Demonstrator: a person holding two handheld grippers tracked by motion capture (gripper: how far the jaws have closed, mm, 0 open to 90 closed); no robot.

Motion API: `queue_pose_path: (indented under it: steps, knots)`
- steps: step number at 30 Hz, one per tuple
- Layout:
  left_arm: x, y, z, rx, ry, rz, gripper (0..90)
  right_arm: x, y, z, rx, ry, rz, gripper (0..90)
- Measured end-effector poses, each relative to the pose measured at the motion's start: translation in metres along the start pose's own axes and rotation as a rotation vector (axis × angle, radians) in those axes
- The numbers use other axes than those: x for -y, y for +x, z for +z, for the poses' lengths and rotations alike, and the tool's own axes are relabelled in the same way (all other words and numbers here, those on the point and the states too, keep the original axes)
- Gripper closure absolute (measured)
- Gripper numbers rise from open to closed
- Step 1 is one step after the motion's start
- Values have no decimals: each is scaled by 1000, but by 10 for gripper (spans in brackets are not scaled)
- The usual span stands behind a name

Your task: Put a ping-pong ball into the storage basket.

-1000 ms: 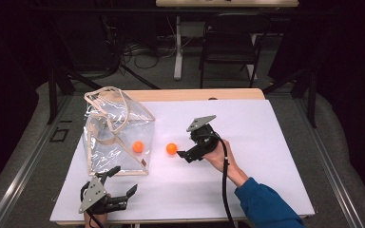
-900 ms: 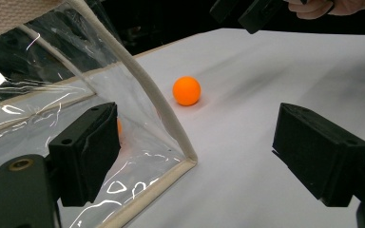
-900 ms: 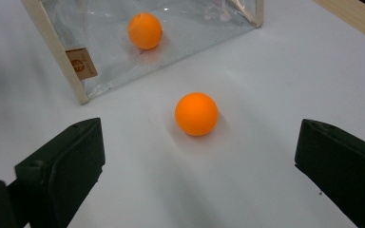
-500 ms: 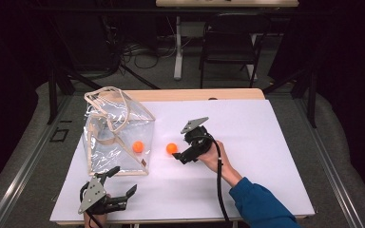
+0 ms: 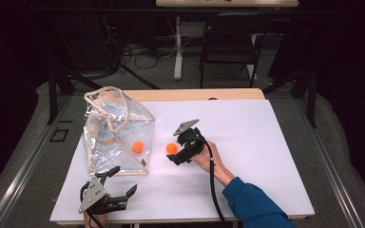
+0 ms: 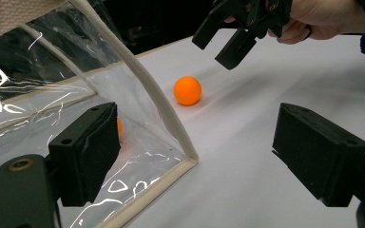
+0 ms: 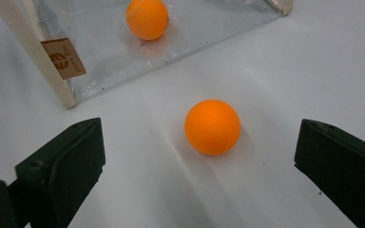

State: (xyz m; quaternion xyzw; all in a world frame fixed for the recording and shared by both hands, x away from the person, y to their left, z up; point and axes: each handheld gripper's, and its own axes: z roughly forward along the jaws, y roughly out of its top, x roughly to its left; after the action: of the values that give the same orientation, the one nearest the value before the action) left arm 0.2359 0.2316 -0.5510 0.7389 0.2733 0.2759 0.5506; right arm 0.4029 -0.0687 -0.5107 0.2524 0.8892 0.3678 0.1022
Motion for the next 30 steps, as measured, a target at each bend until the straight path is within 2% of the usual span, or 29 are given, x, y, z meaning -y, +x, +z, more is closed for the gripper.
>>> queue_pose_path:
  steps: [14, 25, 30]
  knots:
    - [0, 0, 0, 1, -1, 1, 158, 1, -7, 19, 14, 21, 15, 35]
    - [0, 0, 1, 2, 1, -6, 158, -1, -11, 32, 29, 47, 26, 4]
    - [0, 1, 1, 3, 2, -4, 158, -1, -12, 37, 29, 51, 29, 39]
